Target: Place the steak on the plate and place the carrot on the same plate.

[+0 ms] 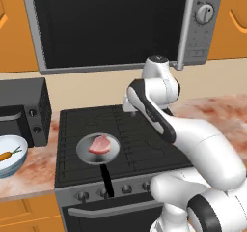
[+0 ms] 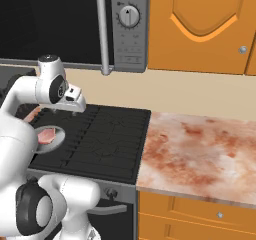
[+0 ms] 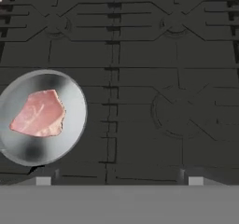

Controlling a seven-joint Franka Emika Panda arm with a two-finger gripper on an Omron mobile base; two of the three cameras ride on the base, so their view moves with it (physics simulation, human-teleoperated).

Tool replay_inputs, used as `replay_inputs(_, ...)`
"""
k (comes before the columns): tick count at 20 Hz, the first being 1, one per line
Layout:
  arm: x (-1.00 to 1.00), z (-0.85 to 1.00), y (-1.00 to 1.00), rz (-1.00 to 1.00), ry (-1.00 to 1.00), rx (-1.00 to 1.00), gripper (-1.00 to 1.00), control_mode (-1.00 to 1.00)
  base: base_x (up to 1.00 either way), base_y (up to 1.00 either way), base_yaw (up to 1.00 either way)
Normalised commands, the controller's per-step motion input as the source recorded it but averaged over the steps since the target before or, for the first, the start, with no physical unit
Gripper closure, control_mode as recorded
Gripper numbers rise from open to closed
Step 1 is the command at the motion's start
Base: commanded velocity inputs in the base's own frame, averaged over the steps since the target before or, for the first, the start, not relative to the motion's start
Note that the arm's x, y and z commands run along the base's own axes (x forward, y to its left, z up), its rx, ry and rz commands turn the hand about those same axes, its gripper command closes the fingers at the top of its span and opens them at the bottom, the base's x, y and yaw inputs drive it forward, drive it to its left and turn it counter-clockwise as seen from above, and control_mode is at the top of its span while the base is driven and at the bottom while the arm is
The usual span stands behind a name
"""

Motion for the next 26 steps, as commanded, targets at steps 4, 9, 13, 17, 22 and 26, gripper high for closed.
replay_inputs(4,0.18,-0.36,0.53,-0.04,0.0,0.06,-1.0,-1.0,0.0,0.0,0.0)
replay_inputs(9,0.07,-0.38,0.56,-0.04,0.0,0.03,-1.0,-1.0,0.0,0.0,0.0)
replay_inputs(13,0.0,-0.46,0.54,-0.01,0.03,0.04,-1.0,-1.0,0.0,0.0,0.0)
replay_inputs(17,0.01,-0.48,0.46,0.0,0.07,0.04,-1.0,-1.0,0.0,0.0,0.0)
replay_inputs(22,0.0,-0.4,0.31,-0.02,0.04,0.03,-1.0,-1.0,0.0,0.0,0.0)
replay_inputs(26,0.0,-0.22,0.04,-0.04,0.0,0.01,-1.0,-1.0,0.0,0.0,0.0)
